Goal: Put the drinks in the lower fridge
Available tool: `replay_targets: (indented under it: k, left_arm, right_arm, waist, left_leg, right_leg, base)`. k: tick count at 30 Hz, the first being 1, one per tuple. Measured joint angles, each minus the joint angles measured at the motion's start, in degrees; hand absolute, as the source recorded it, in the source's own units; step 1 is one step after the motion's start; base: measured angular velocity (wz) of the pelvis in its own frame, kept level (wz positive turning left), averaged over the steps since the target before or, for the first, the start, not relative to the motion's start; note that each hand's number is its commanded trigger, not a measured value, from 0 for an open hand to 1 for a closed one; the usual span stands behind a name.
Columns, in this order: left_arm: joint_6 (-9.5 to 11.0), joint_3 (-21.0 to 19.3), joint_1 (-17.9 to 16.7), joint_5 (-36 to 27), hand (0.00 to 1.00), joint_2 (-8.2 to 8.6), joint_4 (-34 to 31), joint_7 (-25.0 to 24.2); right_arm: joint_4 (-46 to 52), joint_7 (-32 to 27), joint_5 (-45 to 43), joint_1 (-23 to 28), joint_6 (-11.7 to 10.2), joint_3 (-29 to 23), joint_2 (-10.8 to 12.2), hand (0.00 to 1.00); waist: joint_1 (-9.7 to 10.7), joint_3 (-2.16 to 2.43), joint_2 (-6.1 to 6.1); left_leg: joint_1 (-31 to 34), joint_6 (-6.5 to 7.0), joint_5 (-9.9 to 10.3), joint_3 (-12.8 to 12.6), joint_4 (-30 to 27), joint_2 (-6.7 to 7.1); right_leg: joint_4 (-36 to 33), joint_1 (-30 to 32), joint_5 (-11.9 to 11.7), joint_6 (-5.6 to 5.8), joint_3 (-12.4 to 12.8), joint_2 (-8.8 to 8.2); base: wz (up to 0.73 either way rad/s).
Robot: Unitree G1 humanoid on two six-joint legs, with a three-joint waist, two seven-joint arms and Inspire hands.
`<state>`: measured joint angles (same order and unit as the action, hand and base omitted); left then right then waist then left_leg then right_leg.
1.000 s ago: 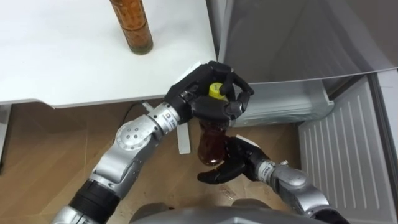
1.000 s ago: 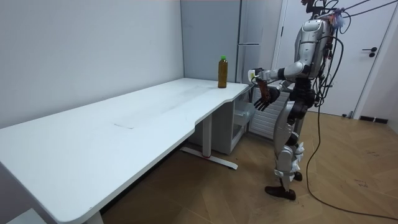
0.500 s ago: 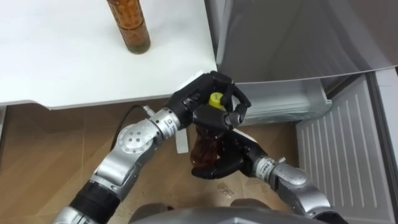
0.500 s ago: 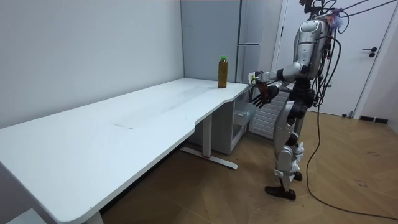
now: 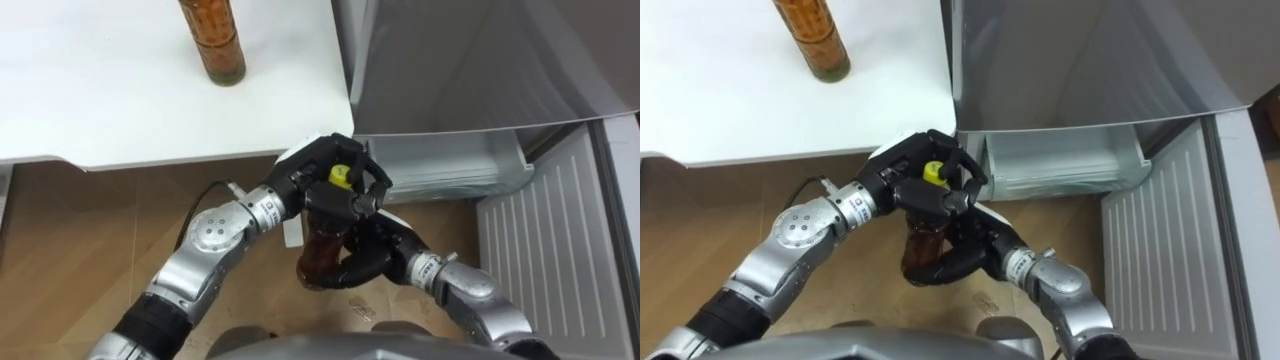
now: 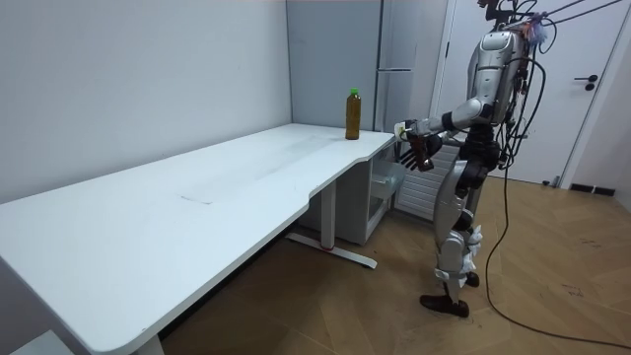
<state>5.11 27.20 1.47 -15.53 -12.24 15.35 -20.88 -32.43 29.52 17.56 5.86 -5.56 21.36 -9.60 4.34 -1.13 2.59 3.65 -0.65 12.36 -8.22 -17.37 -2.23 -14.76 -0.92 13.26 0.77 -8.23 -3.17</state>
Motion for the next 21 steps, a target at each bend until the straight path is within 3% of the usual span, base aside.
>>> replay_targets:
  k: [9,11,16,18,21]
  left_arm:
    - [0.0,0.0,0.0,0.0,1.0,0.12,0.0,0.0]
    - [0.0,-0.1,0.0,-0.1,1.0,0.22,0.1,0.6]
    - [0.0,0.9,0.0,-0.4,1.0,0.56,0.0,0.2]
    - [0.0,0.9,0.0,-0.6,1.0,1.46,0.0,0.7]
    - [0.0,0.9,0.0,-0.5,1.0,2.04,0.0,1.6]
  right_arm:
    - [0.1,1.8,7.6,-0.3,0.0,0.6,0.5,1.0]
    - [0.2,2.7,7.9,-0.5,-0.9,2.4,0.1,1.0]
    - [-0.2,2.8,10.9,-0.2,-0.4,3.6,-0.1,1.0]
    - [-0.2,2.4,12.7,-0.2,-0.4,4.2,0.1,1.0]
    - [-0.3,2.4,14.1,0.0,-0.4,4.3,0.1,1.0]
  waist:
    - [0.0,0.45,0.98]
    - [0.0,0.42,1.04]
    - [-0.1,0.23,0.58]
    - [-0.1,-0.13,0.03]
    - [-0.1,-0.2,-0.59]
  left_leg:
    - [0.8,0.01,0.0,-0.1,-0.6,-0.11]
    - [0.9,0.01,0.0,-0.1,-0.8,-0.13]
    - [1.2,0.02,0.0,0.2,-1.2,-0.35]
    - [1.4,0.09,0.1,0.2,-1.2,-0.38]
    - [1.9,0.14,0.1,0.2,-1.2,-0.38]
  right_leg:
    - [-0.7,0.6,0.0,-0.06,0.3,-0.03]
    - [-0.5,0.4,-0.1,-0.11,0.3,0.0]
    - [0.0,0.2,-0.5,-0.17,0.0,0.3]
    - [0.0,0.3,-0.7,-0.16,-0.1,0.31]
    - [0.0,0.8,-0.9,-0.14,-0.1,0.32]
  base:
    - [0.0]
    - [0.0]
    - [0.03]
    - [0.0]
    - [0.0]
